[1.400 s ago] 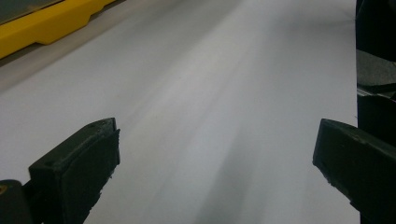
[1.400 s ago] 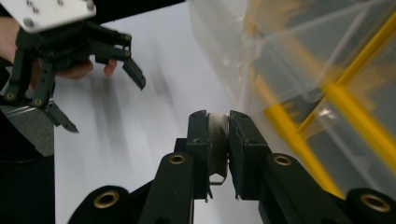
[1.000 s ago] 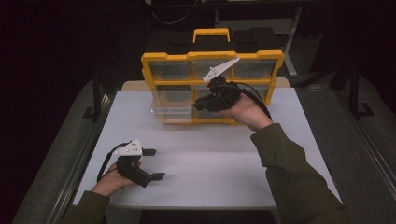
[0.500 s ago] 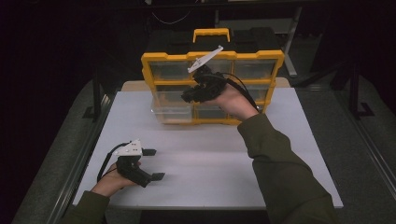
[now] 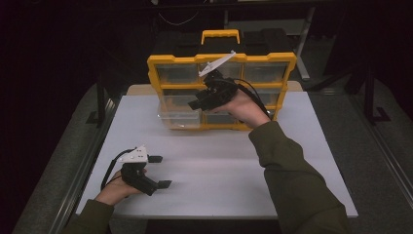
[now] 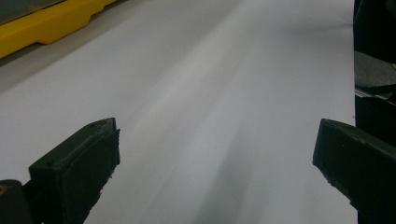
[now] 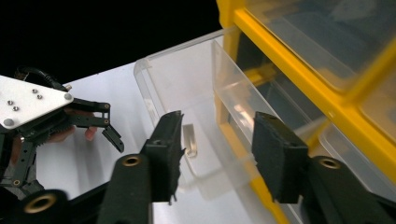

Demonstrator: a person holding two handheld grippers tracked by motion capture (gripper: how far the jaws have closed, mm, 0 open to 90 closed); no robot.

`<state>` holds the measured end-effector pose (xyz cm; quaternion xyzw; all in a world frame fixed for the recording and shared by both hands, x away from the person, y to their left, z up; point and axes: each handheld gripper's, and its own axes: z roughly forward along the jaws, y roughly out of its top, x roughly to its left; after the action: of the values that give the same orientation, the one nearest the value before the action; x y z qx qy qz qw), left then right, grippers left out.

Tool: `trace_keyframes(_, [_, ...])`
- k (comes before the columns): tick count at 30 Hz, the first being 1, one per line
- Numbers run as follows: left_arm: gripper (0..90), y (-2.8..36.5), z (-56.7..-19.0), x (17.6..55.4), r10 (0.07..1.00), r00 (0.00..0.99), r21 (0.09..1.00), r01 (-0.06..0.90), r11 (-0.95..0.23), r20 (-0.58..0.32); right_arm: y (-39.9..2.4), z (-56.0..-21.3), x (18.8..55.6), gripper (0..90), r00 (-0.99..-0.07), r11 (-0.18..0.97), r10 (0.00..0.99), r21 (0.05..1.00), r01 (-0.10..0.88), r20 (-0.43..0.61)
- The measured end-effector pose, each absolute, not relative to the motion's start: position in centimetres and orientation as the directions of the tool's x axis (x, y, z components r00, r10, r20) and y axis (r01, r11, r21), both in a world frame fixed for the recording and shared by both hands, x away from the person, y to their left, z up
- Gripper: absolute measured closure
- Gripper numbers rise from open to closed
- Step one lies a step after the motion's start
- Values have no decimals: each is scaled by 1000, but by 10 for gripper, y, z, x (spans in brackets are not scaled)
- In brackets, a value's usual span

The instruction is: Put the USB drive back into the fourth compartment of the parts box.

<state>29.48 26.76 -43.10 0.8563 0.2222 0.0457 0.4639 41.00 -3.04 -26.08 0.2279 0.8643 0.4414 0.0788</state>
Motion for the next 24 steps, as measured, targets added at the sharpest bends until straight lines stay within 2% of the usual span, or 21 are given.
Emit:
trace_keyframes(9, [0, 267, -432, 295, 422, 898, 813, 338, -474, -127, -60, -278, 396, 337, -865, 472, 496, 812, 343, 78])
trace_keyframes(24, [0, 268, -432, 295, 422, 898, 812, 338, -476, -127, -87, -323, 374, 179, -843, 432, 530, 828, 358, 89])
